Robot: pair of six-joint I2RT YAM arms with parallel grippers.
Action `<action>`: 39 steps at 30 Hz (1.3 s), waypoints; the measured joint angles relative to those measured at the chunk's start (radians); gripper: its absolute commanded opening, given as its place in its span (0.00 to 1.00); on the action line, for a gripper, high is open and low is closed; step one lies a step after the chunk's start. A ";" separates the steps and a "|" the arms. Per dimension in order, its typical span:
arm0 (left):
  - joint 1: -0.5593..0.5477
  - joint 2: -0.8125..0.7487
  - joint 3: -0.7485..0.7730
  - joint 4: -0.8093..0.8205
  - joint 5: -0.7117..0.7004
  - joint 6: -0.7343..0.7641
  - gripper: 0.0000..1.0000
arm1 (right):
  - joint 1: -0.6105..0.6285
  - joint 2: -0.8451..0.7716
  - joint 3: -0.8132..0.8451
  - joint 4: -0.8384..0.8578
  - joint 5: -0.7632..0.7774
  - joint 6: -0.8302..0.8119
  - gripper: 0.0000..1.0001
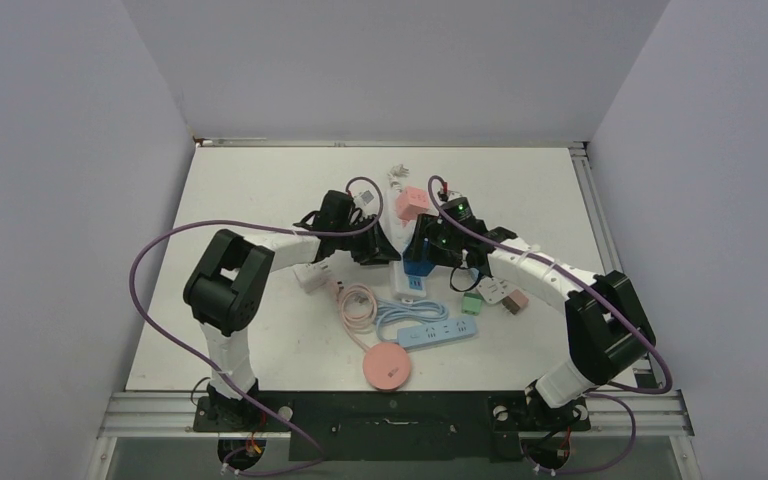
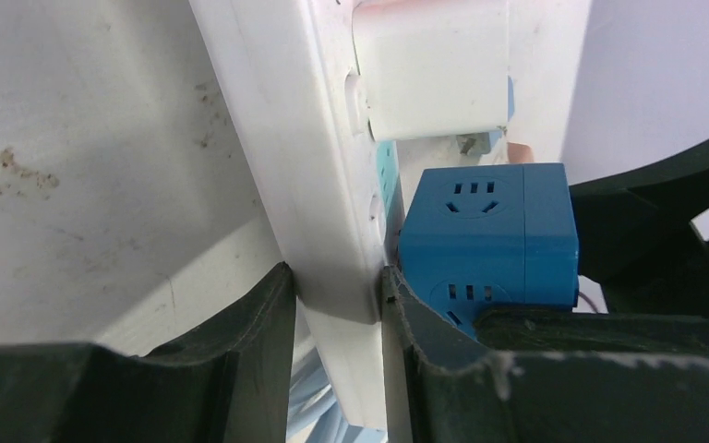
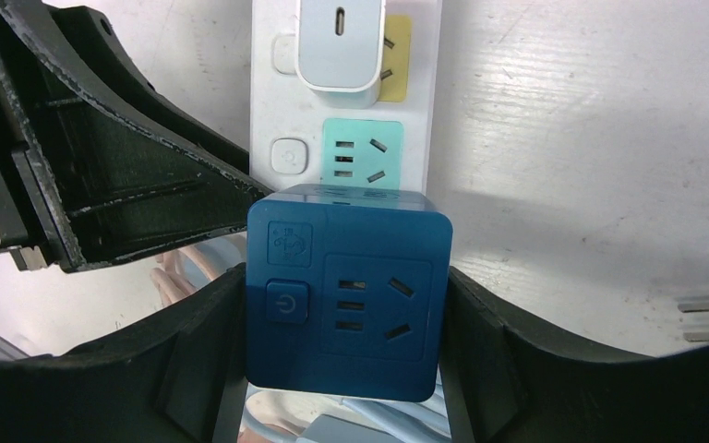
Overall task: Pull the plug off the socket
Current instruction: Remove the plug from the socket, then place the plug at the center of the board.
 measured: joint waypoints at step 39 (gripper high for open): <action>0.004 -0.002 0.048 -0.109 -0.030 0.105 0.00 | -0.226 -0.067 -0.030 -0.067 0.013 -0.065 0.99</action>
